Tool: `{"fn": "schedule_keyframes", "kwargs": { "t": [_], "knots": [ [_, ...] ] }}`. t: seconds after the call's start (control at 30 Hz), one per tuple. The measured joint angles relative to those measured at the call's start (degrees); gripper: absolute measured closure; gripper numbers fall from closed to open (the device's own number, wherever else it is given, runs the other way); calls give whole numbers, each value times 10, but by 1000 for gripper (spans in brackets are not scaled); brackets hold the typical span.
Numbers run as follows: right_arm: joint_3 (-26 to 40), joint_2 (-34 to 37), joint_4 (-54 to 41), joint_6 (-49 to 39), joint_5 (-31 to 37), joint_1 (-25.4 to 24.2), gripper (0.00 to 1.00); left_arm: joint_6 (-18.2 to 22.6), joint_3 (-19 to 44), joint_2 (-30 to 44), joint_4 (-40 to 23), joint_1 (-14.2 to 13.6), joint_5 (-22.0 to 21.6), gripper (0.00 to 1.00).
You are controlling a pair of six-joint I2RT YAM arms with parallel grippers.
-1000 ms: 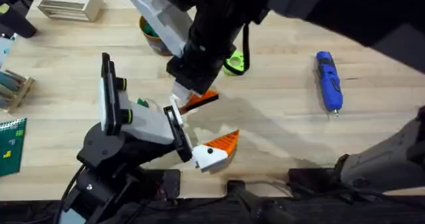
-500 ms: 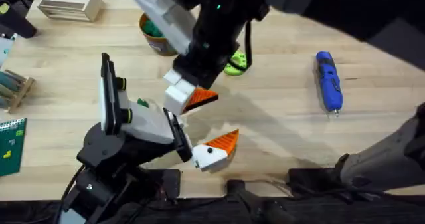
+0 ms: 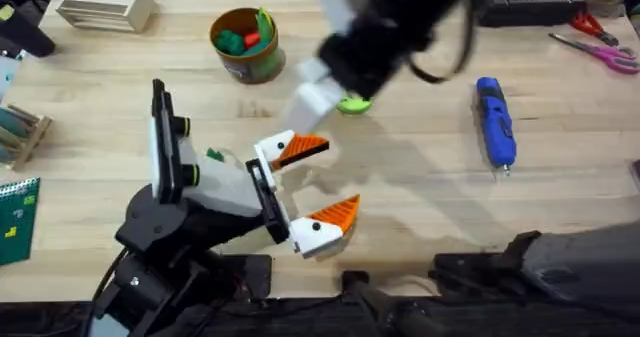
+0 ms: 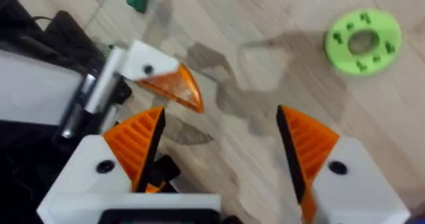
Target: Pick up the gripper from the table and insert it into the empty holder that is missing its gripper. Then pick up a screw, insert it into the mounting hole, and use the screwdriver to tighten it. Finally, clean up the table by picking up the vegetable and placing it into the bucket.
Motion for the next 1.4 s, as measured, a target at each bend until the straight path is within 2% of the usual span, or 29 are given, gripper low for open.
{"fn": "schedule_keyframes", "kwargs": {
  "t": [0.17,0.3,0.47,0.57,0.67,0.7,0.73,0.83,0.87,1.07,1.17,1.3,1.4],
  "knots": [
    [-149,-124,41,31,0,-39,13,0,0,0,0,0,0,14],
    [-254,-264,58,59,0,-43,12,0,0,0,0,0,0,14],
    [-334,-450,64,106,-1,-43,11,0,0,0,0,0,0,10],
    [-368,-542,74,126,-2,-43,12,0,0,0,0,0,0,83],
    [-388,-600,80,135,-2,-43,12,0,0,0,0,0,0,180],
    [-392,-611,80,136,-2,-43,10,1,0,0,0,0,0,226],
    [-403,-621,75,139,-2,-43,10,0,0,0,0,0,0,434],
    [-411,-616,76,141,-2,-43,10,0,0,0,0,0,0,886],
    [-412,-614,76,141,-2,-43,10,3,0,0,0,0,-1,969],
    [-417,-608,78,142,2,-43,10,2,0,0,0,0,0,994],
    [-417,-590,79,152,26,-43,10,2,0,0,0,0,0,995],
    [-417,-541,80,162,81,-54,10,2,0,0,0,0,0,995],
    [-417,-489,80,162,117,-88,10,2,0,0,0,0,0,995]
  ]
}}
